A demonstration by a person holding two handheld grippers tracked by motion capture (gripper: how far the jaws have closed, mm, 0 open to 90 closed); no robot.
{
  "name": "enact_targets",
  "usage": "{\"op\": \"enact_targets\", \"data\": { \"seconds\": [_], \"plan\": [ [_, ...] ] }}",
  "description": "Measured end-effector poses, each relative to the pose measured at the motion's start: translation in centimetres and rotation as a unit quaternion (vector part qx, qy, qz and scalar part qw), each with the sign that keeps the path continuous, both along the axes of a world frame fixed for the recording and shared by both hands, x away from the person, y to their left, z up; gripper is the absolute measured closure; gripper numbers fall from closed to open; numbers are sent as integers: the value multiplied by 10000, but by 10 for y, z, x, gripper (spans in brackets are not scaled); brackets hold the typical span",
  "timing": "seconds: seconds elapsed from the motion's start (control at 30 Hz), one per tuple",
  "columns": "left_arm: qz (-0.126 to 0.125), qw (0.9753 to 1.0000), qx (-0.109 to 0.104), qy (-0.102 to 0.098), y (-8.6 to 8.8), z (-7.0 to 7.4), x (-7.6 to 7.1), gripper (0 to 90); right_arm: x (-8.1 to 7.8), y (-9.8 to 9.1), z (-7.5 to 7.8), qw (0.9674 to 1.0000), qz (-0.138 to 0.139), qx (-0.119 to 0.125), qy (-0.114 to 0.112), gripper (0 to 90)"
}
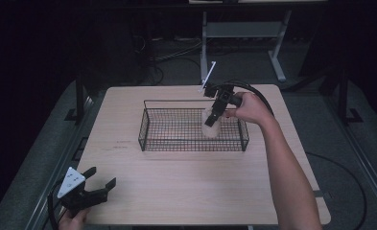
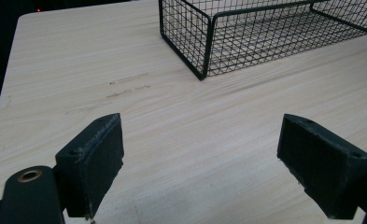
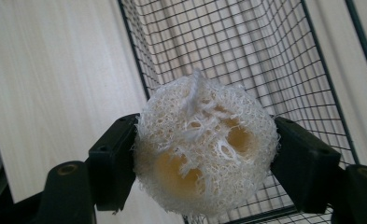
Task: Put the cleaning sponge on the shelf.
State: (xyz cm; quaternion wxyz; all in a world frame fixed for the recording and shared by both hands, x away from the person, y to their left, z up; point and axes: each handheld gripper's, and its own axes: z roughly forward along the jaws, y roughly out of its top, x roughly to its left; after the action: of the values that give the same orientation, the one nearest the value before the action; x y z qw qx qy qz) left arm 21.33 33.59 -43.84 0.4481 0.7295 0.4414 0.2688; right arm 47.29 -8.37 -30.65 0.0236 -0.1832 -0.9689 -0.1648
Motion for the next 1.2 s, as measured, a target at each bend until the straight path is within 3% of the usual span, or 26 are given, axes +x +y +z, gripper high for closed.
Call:
{"op": "enact_targets", "data": {
  "seconds": [0.37,0.6,0.73,0.87,0.97,1.2],
  "plan": [
    [2,10000,-4,14,-1,0,0,138,17,-1,-14,9997,-234,-29,56,279],
    [-8,10000,-42,23,-2,-1,-1,138,22,7,-30,9993,-245,-259,86,279],
    [-14,10000,-35,30,-2,-2,0,138,23,10,-39,9991,-262,-317,54,278],
    [-17,10000,-41,27,-1,-1,-1,138,24,8,-47,9992,-330,-204,135,278],
    [-22,10000,-41,39,-1,-2,-1,138,22,10,-54,9988,-295,-359,167,277],
    [-23,10000,-19,45,-3,-2,0,138,22,7,-60,9988,-376,-282,160,277]
  ]
}}
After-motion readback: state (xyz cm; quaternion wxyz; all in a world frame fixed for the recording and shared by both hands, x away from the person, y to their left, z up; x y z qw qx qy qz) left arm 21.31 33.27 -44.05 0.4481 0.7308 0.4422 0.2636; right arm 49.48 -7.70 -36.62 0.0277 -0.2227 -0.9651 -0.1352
